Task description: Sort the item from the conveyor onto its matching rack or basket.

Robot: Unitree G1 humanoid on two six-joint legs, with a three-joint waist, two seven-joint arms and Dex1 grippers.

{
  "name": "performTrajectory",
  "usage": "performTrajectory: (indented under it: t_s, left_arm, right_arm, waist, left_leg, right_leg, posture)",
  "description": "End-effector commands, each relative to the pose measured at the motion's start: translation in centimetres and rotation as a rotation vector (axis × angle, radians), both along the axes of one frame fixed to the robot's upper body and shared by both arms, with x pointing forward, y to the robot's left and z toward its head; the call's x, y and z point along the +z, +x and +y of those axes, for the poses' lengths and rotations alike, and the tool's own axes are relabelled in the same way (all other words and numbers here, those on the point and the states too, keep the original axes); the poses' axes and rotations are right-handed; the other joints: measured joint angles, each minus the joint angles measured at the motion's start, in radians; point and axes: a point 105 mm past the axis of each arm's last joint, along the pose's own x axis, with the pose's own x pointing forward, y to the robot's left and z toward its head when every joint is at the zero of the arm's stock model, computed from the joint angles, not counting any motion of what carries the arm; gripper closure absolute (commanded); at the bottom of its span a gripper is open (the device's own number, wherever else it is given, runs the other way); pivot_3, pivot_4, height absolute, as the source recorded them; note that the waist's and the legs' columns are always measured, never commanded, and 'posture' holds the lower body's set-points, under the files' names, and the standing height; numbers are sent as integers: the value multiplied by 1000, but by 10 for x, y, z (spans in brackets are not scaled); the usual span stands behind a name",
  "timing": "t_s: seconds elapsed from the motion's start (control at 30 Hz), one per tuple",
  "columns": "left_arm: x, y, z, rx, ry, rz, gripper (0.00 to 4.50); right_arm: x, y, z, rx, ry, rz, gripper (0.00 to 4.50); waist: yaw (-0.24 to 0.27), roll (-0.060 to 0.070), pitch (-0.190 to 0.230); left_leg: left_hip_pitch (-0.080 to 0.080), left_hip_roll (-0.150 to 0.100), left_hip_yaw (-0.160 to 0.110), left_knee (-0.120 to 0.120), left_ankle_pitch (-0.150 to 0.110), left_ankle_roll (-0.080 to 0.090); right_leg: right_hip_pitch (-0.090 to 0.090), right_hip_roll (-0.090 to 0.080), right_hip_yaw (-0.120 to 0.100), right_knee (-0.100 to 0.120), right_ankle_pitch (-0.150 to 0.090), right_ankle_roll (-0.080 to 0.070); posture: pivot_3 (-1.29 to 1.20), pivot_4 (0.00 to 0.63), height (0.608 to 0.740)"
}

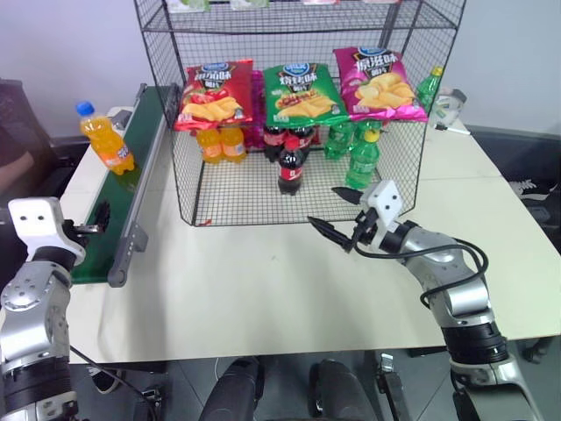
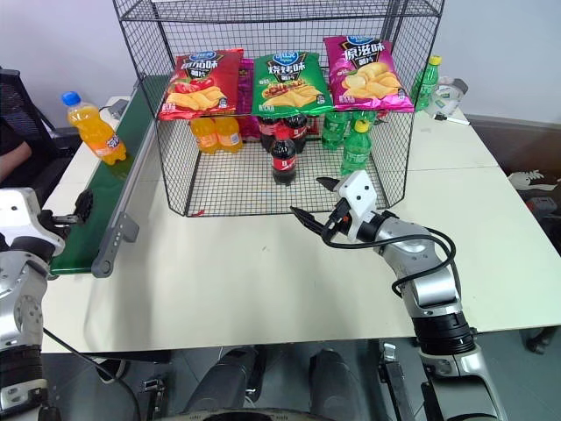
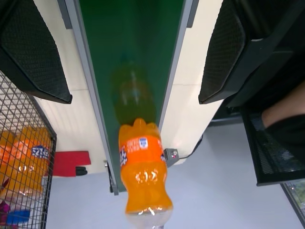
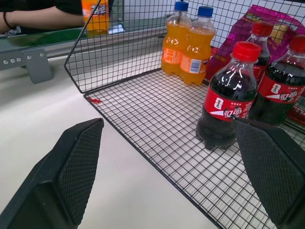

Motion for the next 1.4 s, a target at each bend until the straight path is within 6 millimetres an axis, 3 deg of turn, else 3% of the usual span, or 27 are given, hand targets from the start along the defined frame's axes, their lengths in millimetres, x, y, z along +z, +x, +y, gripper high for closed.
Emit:
performTrajectory:
  t_s: [0.03,1.27,1.37,1.4]
  left_arm:
    - [18,-5,6,23,11,-79,40]
    - [27,-8,15,56,-13,-114,40]
    - [26,-8,16,57,-21,-115,857]
    - [26,-9,16,58,-21,-115,1374]
  right_arm:
    - [12,-5,8,30,13,-50,0]
    - [11,-6,11,38,12,-52,0]
    - [11,-6,11,37,12,-53,0]
    - [11,-6,11,37,12,-53,0]
  waist:
    - [0,0,0]
    - [0,0,0]
    - [0,0,0]
    - [0,0,0]
  left_leg:
    - [0,0,0,0,0,0]
    - [0,0,0,0,0,0]
    - [0,0,0,0,0,0]
    - [0,0,0,0,0,0]
  right_leg:
    - [0,0,0,0,0,0]
    - [0,0,0,0,0,0]
    - [0,0,0,0,0,0]
    - [0,0,0,0,0,0]
  posture:
    - [0,150,740]
    - [0,150,740]
    - [0,150,740]
    - [0,150,740]
